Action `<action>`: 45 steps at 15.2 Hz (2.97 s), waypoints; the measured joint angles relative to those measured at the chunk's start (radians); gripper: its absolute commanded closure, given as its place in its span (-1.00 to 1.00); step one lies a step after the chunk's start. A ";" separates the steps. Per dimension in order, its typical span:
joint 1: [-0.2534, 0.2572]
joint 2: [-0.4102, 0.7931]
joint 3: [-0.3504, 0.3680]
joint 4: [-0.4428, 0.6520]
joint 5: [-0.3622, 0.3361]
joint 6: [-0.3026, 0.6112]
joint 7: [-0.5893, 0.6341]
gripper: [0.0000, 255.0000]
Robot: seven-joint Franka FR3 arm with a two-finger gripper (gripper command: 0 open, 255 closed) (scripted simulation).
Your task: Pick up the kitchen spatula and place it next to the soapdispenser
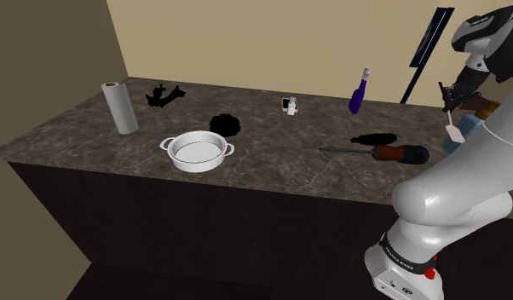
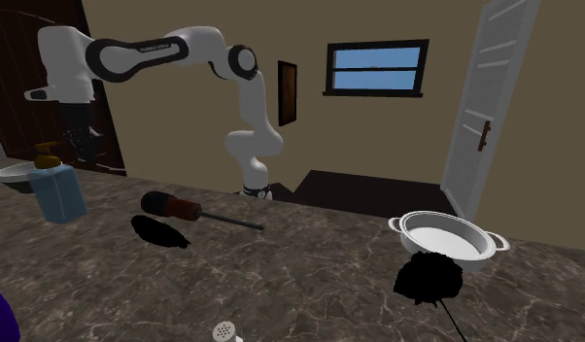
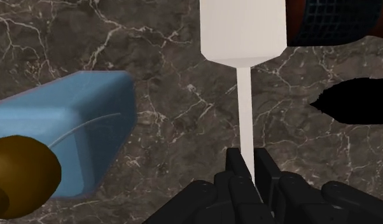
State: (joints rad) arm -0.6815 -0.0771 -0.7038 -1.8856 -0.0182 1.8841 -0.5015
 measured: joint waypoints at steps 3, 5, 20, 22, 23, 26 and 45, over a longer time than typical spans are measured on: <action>-0.002 0.005 -0.003 -0.034 0.003 0.038 -0.006 1.00; -0.003 0.006 -0.005 -0.062 0.004 0.067 -0.009 1.00; -0.008 0.078 -0.017 -0.202 0.059 0.260 -0.052 1.00; -0.008 0.090 -0.017 -0.220 0.069 0.287 -0.058 1.00; -0.009 0.095 -0.018 -0.227 0.074 0.297 -0.062 1.00; -0.010 0.117 -0.017 -0.250 0.094 0.337 -0.075 1.00; -0.023 0.199 -0.008 -0.300 0.175 0.445 -0.136 -1.00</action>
State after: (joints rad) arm -0.7044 0.1222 -0.7122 -2.1858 0.1571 2.3295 -0.6374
